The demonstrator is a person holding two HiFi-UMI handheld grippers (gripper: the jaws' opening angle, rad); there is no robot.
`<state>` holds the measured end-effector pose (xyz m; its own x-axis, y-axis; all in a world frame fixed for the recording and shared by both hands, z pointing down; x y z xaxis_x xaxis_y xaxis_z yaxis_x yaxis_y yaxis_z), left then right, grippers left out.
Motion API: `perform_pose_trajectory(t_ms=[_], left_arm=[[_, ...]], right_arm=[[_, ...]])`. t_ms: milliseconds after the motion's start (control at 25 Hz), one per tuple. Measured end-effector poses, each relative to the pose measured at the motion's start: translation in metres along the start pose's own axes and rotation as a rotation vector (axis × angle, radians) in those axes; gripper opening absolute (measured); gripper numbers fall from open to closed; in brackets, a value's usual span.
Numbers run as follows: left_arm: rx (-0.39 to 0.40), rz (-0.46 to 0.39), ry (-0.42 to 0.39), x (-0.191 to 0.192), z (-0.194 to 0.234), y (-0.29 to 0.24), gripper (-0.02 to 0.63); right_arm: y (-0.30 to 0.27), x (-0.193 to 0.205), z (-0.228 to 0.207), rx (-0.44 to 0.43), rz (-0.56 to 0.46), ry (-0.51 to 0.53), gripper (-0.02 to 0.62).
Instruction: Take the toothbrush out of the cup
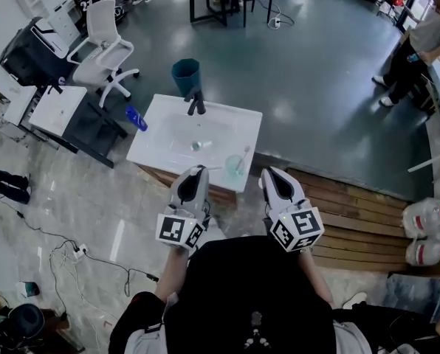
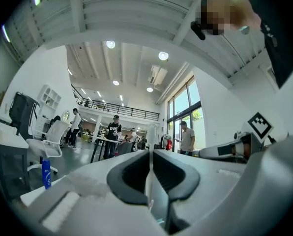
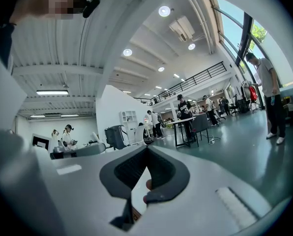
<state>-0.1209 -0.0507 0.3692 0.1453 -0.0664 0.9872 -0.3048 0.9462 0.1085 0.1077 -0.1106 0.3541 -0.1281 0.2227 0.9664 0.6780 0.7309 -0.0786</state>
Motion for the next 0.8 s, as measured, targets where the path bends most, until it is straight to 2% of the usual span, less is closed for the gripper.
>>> perform_pose_trajectory(t_ms=[280, 800], left_arm=[[0.009, -0.032, -0.039, -0.018, -0.010, -0.009, 0.021], [0.011, -0.035, -0.047, -0.019, -0.017, -0.003, 0.021]], right_arm=[[-0.003, -0.015, 0.010, -0.025, -0.045, 0.011, 0.002], [0.005, -0.013, 0.019, -0.046, -0.052, 0.028, 0.002]])
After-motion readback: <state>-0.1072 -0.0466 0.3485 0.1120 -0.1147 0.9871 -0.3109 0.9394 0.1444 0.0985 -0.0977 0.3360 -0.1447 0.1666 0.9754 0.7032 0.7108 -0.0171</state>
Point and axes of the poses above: the fingertips, and each gripper's own axes: y backward along the fingers, z to its left, x out of its underside, the point moved 8 cm from there along y, backward along the fingers, and after that the axes turned 4 degrees about x, right-handed, at the moved point
